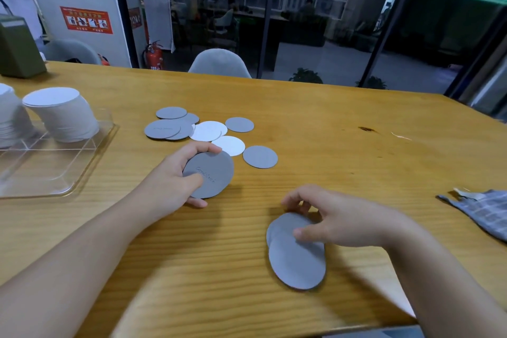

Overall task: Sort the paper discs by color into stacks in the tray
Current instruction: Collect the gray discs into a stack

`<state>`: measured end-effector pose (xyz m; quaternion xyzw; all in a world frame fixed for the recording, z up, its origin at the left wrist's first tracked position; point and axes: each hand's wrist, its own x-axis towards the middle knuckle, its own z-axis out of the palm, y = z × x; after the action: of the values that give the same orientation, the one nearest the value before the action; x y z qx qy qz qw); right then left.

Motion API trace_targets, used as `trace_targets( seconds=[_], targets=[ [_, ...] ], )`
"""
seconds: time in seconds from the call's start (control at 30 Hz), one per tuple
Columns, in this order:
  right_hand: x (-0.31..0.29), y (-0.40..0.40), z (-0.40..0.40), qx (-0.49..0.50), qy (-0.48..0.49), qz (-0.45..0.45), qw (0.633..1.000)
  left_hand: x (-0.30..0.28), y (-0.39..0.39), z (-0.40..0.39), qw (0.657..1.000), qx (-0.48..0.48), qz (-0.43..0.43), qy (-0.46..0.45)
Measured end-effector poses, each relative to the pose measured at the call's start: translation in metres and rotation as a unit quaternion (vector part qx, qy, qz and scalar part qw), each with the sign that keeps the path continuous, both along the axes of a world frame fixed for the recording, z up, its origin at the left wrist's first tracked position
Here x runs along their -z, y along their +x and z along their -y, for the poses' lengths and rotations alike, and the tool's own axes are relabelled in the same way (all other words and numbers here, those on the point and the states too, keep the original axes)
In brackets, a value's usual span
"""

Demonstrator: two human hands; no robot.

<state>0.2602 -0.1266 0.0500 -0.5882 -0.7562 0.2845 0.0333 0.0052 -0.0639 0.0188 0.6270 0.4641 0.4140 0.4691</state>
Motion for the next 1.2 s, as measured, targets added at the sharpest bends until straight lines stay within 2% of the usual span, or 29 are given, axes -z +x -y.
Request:
trace_targets(
  seconds=[0.27, 0.43, 0.7, 0.87, 1.03, 1.2],
  targets=[
    [-0.001, -0.003, 0.010, -0.047, -0.014, 0.057, 0.997, 0.002, -0.001, -0.003, 1.000, 0.001, 0.003, 0.000],
    [-0.001, -0.009, 0.010, -0.027, -0.016, 0.075, 0.997, 0.003, -0.001, -0.002, 1.000, 0.002, 0.003, 0.002],
    [0.000, -0.011, 0.003, 0.018, -0.024, 0.051, 0.998, 0.002, 0.001, -0.001, 1.000, -0.001, -0.002, 0.008],
    [0.000, -0.010, 0.003, 0.044, -0.035, 0.011, 0.998, 0.004, -0.001, -0.003, 1.000, 0.003, 0.000, 0.008],
    [0.006, -0.015, -0.007, 0.049, 0.032, -0.077, 0.995, 0.004, -0.001, -0.003, 1.000, 0.012, 0.011, 0.006],
    [0.008, -0.036, -0.026, 0.066, 0.097, -0.185, 0.976, 0.005, -0.001, -0.005, 0.999, 0.016, 0.030, -0.006]
  ],
)
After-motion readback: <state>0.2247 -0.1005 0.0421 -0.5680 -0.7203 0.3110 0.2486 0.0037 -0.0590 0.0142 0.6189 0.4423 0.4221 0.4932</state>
